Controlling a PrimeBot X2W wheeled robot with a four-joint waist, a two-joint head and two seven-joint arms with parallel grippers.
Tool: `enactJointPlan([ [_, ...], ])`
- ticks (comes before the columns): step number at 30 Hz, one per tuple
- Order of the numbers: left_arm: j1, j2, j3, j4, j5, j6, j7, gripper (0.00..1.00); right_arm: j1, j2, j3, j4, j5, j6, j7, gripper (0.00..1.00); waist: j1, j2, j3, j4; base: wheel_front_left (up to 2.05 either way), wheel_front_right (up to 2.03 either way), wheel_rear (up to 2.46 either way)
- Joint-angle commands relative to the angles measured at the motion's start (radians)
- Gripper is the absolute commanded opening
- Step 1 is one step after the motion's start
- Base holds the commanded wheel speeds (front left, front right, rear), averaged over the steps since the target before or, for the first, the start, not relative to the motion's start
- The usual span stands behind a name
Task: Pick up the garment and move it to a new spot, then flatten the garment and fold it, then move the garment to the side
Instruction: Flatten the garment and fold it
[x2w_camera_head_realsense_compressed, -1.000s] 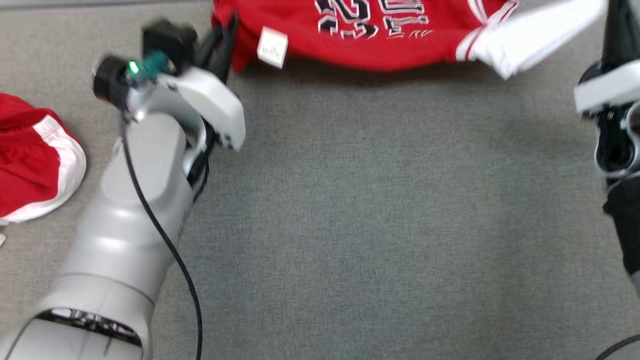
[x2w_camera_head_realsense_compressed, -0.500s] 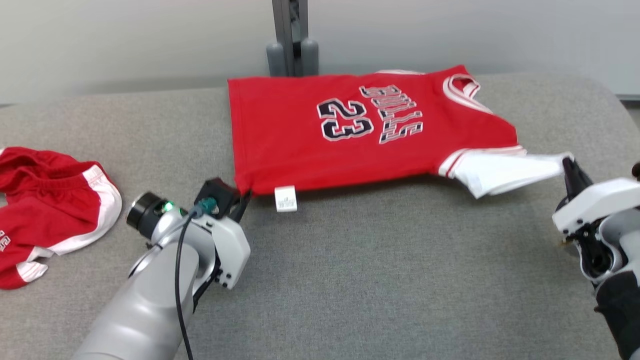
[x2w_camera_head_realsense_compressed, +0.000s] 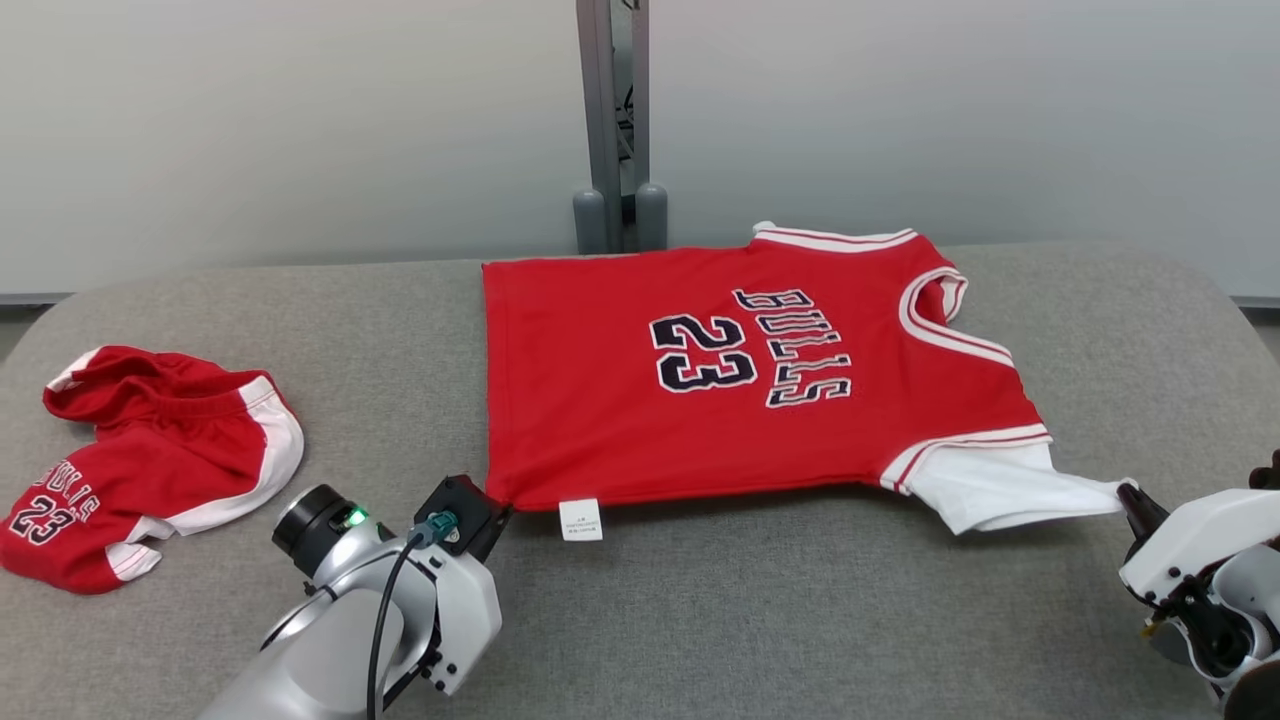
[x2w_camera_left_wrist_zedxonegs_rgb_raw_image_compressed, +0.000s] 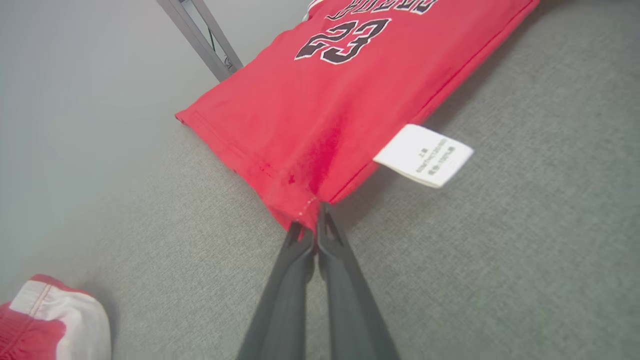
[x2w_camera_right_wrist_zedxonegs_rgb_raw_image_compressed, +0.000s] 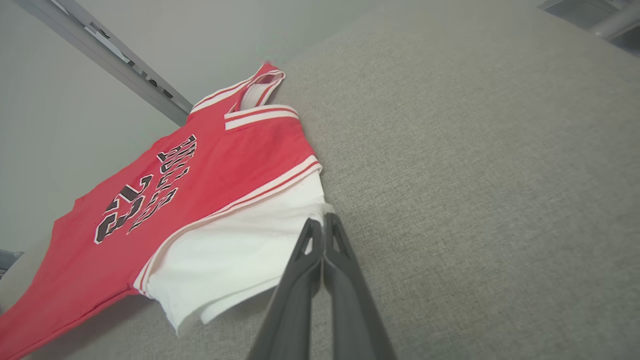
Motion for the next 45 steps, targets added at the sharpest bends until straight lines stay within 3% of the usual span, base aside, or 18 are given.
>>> enactJointPlan([
  [1,0.013,0.013,-0.004,-0.012,-0.014,0.001,-0.004,0.0,0.017,-0.016,0.002,-0.013,0.012,0.0,0.011,0.0,0.0001,0.0,-0.009,0.006,0.0,0.0,0.0],
  [17,0.106,0.09,-0.061,-0.083,0.001,0.0,-0.003,0.0,0.187,-0.094,0.042,-0.226,0.068,0.0,0.316,0.0,0.0001,0.0,-0.039,0.03,0.0,0.0,0.0],
  [31,0.128,0.146,-0.183,-0.112,-0.04,0.001,0.008,0.0,0.33,-0.149,-0.015,-0.446,0.164,0.0,0.502,0.0,0.0001,0.0,-0.037,0.034,0.0,0.0,0.0],
  [39,0.155,0.181,-0.215,-0.201,-0.229,0.0,0.073,0.0,0.39,-0.176,-0.059,-0.527,0.199,0.0,0.595,0.0,0.0001,0.0,-0.049,0.035,0.0,0.0,0.0],
  [45,0.163,0.266,-0.264,-0.384,-0.443,0.0,0.177,0.0,0.425,-0.188,-0.085,-0.556,0.211,0.0,0.658,0.0,0.0001,0.0,-0.057,0.033,0.0,0.0,0.0],
])
